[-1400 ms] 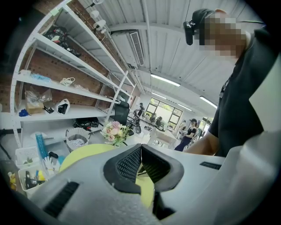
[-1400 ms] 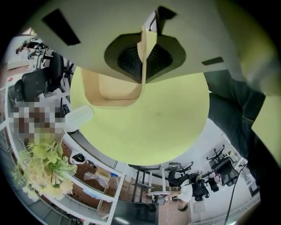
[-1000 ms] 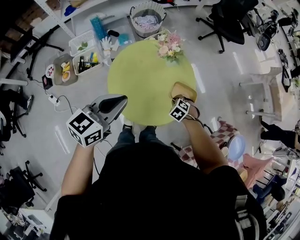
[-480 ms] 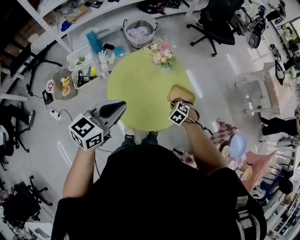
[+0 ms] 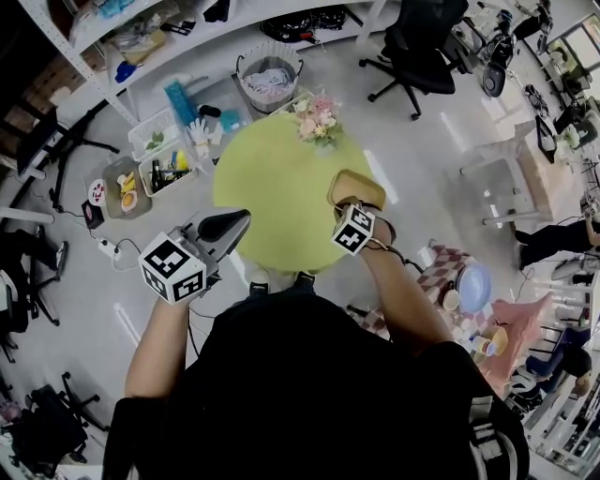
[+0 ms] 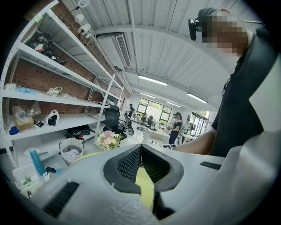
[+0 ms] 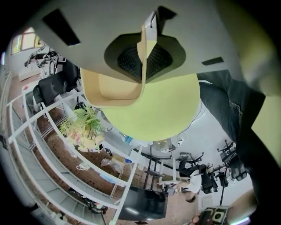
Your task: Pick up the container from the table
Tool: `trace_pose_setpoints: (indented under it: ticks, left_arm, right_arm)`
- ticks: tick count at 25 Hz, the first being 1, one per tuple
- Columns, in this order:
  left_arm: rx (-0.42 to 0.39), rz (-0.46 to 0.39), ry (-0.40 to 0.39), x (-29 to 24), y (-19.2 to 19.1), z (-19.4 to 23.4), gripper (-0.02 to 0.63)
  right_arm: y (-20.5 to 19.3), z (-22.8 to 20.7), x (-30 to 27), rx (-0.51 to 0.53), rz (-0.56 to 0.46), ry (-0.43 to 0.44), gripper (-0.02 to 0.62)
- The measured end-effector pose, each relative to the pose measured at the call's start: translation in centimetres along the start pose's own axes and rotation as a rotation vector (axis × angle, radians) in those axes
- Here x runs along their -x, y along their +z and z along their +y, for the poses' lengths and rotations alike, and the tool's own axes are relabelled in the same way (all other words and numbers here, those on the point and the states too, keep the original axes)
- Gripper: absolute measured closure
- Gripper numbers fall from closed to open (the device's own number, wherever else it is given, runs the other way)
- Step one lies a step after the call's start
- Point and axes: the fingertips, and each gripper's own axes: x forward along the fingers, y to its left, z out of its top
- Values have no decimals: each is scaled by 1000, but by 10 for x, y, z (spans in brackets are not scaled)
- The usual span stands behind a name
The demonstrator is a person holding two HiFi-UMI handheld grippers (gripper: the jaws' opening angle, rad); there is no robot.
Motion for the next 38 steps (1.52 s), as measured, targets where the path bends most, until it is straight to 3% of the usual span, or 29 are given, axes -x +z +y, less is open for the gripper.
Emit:
trace_pose_setpoints:
  ticks: [21,38]
  left_arm:
    - [-77,3,-101,16,12,-12,589]
    - [-92,18,-168,19,6,-22,589]
  right_arm:
    - [21,10,87,-67,-1,-75,578]
    - [32,26,156,-82,5,-120,578]
